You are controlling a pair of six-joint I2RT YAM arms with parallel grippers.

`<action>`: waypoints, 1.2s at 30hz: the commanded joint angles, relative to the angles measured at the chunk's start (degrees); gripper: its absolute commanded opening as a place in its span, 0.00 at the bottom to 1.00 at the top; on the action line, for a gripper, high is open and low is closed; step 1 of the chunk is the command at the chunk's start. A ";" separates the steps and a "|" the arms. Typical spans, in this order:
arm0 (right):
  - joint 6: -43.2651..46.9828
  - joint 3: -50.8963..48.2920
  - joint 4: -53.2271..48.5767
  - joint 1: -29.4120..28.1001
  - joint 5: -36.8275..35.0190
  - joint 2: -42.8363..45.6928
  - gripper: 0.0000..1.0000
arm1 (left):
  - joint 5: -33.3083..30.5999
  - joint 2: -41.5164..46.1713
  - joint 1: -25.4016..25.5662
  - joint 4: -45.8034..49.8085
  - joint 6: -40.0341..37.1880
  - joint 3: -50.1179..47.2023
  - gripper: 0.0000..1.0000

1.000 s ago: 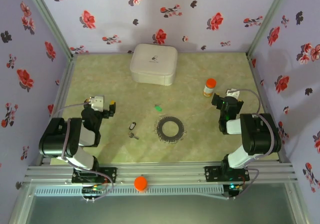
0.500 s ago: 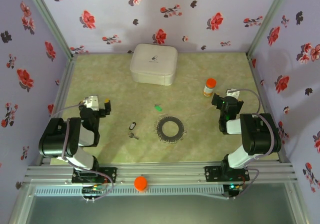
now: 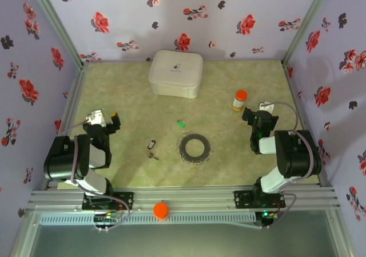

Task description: Put the keys on the keyring

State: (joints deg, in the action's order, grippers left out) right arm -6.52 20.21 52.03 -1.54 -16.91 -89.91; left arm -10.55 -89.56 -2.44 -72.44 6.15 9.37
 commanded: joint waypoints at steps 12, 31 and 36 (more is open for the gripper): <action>-9.21 10.98 -38.12 -3.56 1.66 27.99 0.99 | -2.59 30.53 4.28 39.41 4.79 12.83 1.00; -25.95 18.36 -74.83 -19.47 17.73 28.89 0.82 | -9.04 15.25 41.28 68.43 16.68 31.60 1.00; -28.80 19.23 -81.01 -24.21 19.65 24.89 0.65 | -9.59 12.23 47.51 70.59 22.69 33.79 1.00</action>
State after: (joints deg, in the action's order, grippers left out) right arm -31.70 37.36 -22.63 -23.70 0.34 -63.59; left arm -18.09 -76.16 42.81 -5.21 23.18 41.32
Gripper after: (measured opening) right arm 0.672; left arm 0.997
